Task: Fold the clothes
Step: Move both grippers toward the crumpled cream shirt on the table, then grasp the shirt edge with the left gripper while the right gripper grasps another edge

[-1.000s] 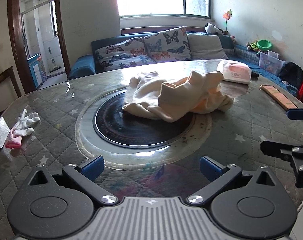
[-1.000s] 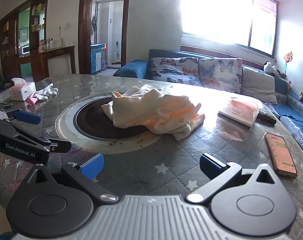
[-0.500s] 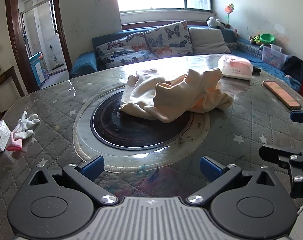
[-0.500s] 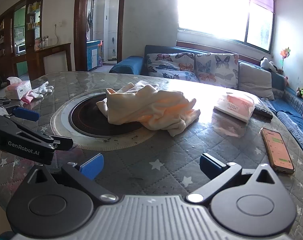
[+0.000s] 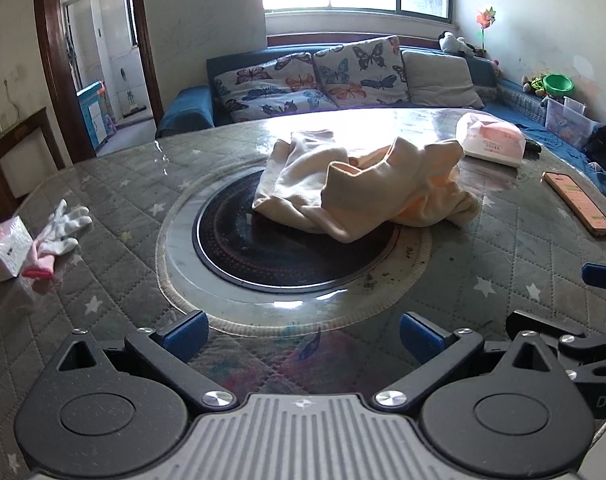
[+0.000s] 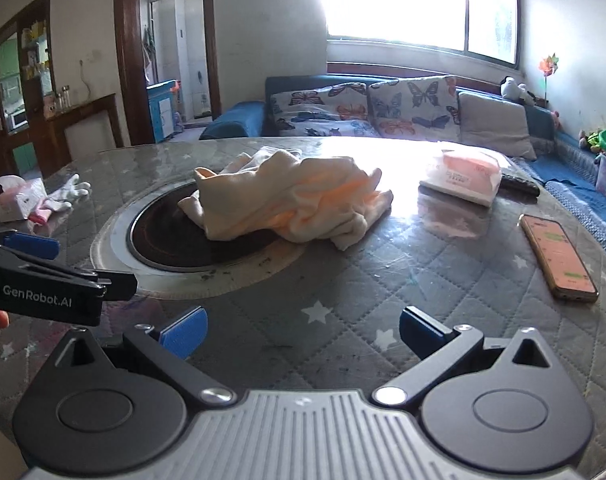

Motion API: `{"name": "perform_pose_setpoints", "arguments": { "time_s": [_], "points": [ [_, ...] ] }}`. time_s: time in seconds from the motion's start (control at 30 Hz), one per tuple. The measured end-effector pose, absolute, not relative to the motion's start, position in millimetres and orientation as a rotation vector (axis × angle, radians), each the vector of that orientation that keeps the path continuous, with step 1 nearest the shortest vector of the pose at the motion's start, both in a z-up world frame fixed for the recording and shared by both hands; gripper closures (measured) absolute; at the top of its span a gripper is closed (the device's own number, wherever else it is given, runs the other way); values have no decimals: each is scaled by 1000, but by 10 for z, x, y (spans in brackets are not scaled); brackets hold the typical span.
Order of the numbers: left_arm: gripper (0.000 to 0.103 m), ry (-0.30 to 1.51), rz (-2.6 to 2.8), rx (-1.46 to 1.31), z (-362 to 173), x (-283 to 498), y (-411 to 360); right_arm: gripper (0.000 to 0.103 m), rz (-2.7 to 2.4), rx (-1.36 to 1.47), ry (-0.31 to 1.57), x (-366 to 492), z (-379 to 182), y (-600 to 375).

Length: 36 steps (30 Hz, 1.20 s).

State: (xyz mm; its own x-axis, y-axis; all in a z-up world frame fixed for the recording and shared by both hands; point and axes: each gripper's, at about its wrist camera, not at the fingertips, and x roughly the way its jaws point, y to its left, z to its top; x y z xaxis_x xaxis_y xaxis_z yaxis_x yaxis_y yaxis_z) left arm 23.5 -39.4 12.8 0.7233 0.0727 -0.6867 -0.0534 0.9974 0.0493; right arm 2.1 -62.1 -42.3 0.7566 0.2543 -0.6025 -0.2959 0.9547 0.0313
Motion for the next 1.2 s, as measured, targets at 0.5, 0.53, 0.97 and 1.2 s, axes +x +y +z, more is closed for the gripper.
{"name": "perform_pose_setpoints", "arguments": {
  "time_s": [0.5,0.53,0.97,1.2],
  "points": [
    [0,832,38,-5,-12,555,-390,0,311,-50,700,299,-530,-542],
    [0,837,40,-8,-22,580,-386,0,314,-48,702,317,-533,-538],
    [0,844,54,-15,-15,880,-313,0,327,-54,722,604,-584,-488],
    [0,821,41,-34,82,1078,-241,0,328,-68,710,826,-520,-460]
  ]
}}
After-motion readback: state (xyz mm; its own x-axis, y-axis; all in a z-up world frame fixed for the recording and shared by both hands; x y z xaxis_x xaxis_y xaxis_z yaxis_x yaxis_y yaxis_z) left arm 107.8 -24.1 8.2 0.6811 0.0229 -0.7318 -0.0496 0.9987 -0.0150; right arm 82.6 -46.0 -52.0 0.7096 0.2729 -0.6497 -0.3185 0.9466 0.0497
